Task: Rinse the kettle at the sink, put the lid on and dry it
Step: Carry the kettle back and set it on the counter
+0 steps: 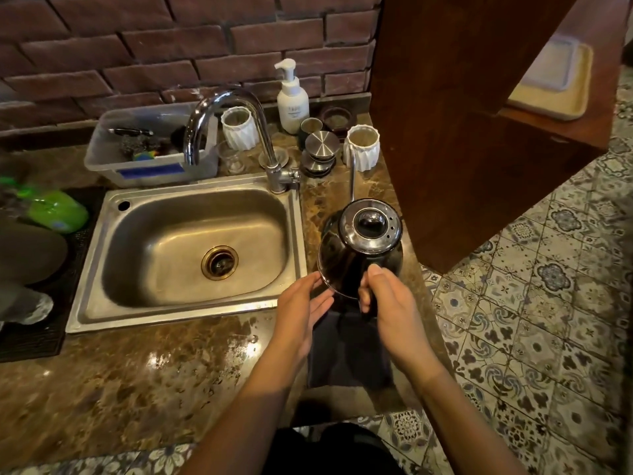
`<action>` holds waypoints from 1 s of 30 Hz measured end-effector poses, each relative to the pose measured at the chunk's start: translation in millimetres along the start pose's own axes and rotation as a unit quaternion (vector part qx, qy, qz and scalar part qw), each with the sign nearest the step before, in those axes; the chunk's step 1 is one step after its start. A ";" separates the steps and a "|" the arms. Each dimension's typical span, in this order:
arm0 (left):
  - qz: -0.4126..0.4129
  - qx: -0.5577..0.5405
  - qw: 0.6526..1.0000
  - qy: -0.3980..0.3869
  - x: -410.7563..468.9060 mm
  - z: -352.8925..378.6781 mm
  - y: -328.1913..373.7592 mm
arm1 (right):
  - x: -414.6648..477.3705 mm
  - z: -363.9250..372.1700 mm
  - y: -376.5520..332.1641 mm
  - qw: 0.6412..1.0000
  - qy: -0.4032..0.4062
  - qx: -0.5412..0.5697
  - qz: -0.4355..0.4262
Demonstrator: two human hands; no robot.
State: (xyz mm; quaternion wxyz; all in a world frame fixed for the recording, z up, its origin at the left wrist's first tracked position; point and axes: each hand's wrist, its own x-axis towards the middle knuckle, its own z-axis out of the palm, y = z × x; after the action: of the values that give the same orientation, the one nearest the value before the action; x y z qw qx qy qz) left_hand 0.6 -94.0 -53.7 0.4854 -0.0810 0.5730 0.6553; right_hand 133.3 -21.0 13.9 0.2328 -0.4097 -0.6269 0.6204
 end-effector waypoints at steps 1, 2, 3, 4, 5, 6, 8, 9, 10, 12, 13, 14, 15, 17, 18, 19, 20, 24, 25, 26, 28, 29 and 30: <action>-0.004 0.001 1.000 0.008 4.8 5.4 0.6 | 6.8 -1.7 0.7 1.000 0.000 -0.005 0.004; -0.008 0.000 1.000 0.014 9.9 10.2 1.7 | 14.0 -3.2 1.3 1.000 -0.001 -0.011 0.007; -0.012 -0.003 1.000 0.019 15.1 14.8 2.7 | 20.9 -4.7 1.9 1.000 -0.001 -0.014 0.009; -0.014 -0.007 1.000 0.024 19.3 18.6 3.8 | 26.7 -6.0 2.5 1.000 -0.002 -0.014 0.009; -0.016 -0.011 0.999 0.028 24.8 22.7 4.8 | 33.9 -7.3 3.8 1.000 -0.003 -0.014 0.010; -0.019 -0.015 0.999 0.033 29.8 25.9 6.1 | 40.1 -8.4 5.3 1.000 -0.004 -0.014 0.012; -0.022 -0.013 0.999 0.041 39.5 32.0 7.7 | 52.0 -9.1 8.3 1.000 -0.004 -0.015 0.015; -0.022 -0.009 0.999 0.041 43.6 34.1 8.2 | 56.8 -8.5 9.5 1.000 -0.004 -0.015 0.015; -0.022 -0.007 0.999 0.042 48.7 35.8 8.6 | 61.9 -7.9 11.4 1.000 -0.005 -0.014 0.018; -0.025 -0.005 0.999 0.042 57.0 38.0 9.9 | 71.3 -7.5 15.5 1.000 -0.009 -0.013 0.026; -0.027 -0.004 0.999 0.043 60.5 38.8 10.4 | 75.5 -7.9 17.5 0.999 -0.011 -0.016 0.029; -0.027 -0.001 0.999 0.042 63.0 39.5 10.9 | 78.5 -9.0 18.6 0.999 -0.011 -0.021 0.029; -0.027 0.003 0.999 0.044 66.2 40.7 11.6 | 82.0 -9.5 19.5 0.999 -0.012 -0.029 0.028; -0.028 0.009 0.998 0.047 71.1 43.1 13.2 | 87.4 -9.6 19.9 0.999 -0.011 -0.034 0.029; -0.029 0.011 0.998 0.047 73.1 44.2 14.0 | 89.7 -9.3 19.8 0.999 -0.009 -0.031 0.030; -0.029 0.012 0.998 0.045 74.4 45.0 14.4 | 91.6 -9.2 19.7 0.999 -0.008 -0.028 0.029; -0.029 0.012 0.999 0.044 76.4 46.2 15.1 | 94.2 -9.3 19.9 0.999 -0.008 -0.027 0.029; -0.023 0.025 0.998 0.045 82.5 50.3 19.2 | 104.7 -10.1 19.1 0.999 -0.014 -0.025 0.033; -0.019 0.032 0.998 0.043 83.4 51.5 20.3 | 107.3 -9.8 18.3 0.999 -0.011 -0.023 0.034; -0.015 0.039 0.998 0.042 83.7 53.0 21.4 | 109.6 -9.5 17.6 0.999 -0.008 -0.021 0.036; -0.008 0.053 0.998 0.042 83.7 56.4 22.9 | 113.3 -8.5 16.9 0.999 -0.006 -0.017 0.037; -0.007 0.061 0.997 0.043 83.3 57.7 23.1 | 114.3 -8.0 16.7 0.999 -0.008 -0.014 0.038; -0.008 0.069 0.997 0.045 82.8 58.8 23.5 | 114.8 -6.9 16.5 0.999 -0.008 -0.011 0.041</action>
State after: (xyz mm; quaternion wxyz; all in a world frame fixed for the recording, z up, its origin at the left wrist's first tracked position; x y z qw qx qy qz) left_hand -32.8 2.8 -73.3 0.4689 -0.0818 0.6374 0.6060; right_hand 78.8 73.5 -26.1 0.1975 -0.4322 -0.6183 0.6260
